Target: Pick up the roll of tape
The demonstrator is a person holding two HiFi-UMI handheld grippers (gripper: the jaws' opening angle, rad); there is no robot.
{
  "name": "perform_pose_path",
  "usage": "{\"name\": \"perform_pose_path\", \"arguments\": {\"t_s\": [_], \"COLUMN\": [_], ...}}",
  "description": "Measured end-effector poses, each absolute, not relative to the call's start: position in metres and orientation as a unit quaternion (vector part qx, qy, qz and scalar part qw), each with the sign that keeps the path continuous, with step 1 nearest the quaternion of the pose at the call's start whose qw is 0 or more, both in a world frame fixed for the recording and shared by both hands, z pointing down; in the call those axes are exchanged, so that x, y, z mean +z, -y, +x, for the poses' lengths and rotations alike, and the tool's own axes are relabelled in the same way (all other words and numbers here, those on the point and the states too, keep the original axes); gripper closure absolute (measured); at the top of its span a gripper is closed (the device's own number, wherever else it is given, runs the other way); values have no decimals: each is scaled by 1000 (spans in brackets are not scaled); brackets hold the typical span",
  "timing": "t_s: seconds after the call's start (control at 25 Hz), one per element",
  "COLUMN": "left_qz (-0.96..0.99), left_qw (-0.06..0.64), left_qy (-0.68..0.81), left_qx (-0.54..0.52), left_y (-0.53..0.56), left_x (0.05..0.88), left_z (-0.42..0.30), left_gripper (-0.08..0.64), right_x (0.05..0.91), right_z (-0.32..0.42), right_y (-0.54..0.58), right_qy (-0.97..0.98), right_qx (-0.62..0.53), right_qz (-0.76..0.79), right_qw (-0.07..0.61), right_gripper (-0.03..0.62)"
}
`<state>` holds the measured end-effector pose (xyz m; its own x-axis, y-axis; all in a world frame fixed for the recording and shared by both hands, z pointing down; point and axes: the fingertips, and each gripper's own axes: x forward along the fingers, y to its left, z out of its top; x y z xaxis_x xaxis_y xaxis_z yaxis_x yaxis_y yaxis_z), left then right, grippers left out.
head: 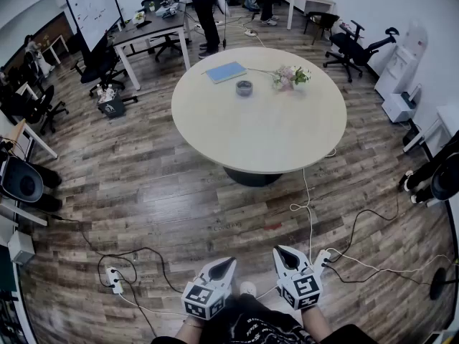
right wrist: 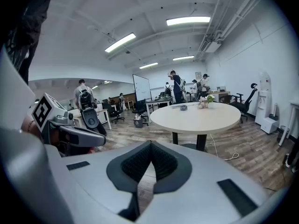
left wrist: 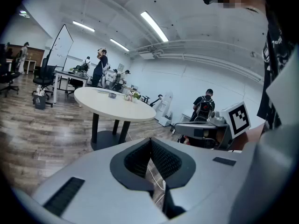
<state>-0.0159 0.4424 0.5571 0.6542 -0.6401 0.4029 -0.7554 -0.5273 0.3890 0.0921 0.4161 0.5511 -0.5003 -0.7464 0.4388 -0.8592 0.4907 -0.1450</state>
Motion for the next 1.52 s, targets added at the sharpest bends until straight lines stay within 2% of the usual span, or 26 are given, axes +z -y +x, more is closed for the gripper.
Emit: {"name": "perform_pose_path", "arguments": {"t_s": [0.36,0.52,0.56,0.6,0.64,0.68,0.8,0.88,1.04,1.32,1.36,1.4,1.44,1.48,1.52], "left_qz": [868,869,871,874,878,882,886,887,900,915,915,915,916,918,921], "left_qw": [270,255,256,257,258,257,256,250,221,219,220,222,224,226,229], "left_qy": [409,415,410,401,390,382,376,377,357,325,324,323,321,316,309], "left_qx": [76,87,91,95,99,101,92,93,120,99,98,91,82,74,70], "left_y": [-464,-469,-471,-473,-476,-478,-480,-478,-481,-473,-470,-467,-464,-461,-458], "left_x": [538,540,541,541,541,541,536,536,539,529,527,523,518,514,513], "left_z": [-34,-43,-44,-44,-43,-43,-49,-56,-68,-84,-86,-87,-87,-86,-85], "left_gripper": [540,537,466,329,265,262,238,213,224,229,269,340,354,345,305], "right_x": [540,532,530,529,528,528,530,530,529,525,527,529,531,533,534], "right_z": [86,88,86,82,79,76,68,62,47,37,37,37,38,39,39], "right_y": [-450,-452,-452,-452,-454,-455,-460,-462,-466,-464,-464,-463,-463,-461,-458], "right_qy": [842,826,825,828,832,836,842,845,848,826,824,822,820,818,817], "right_qx": [164,170,177,185,189,188,182,180,171,163,164,167,169,171,171], "right_qz": [492,526,527,522,514,508,500,494,489,531,533,535,538,541,542], "right_qw": [147,109,98,90,86,86,88,96,114,101,100,99,98,97,96], "right_gripper": [586,583,569,458,360,349,253,245,245,245,245,245,245,245,245]}}
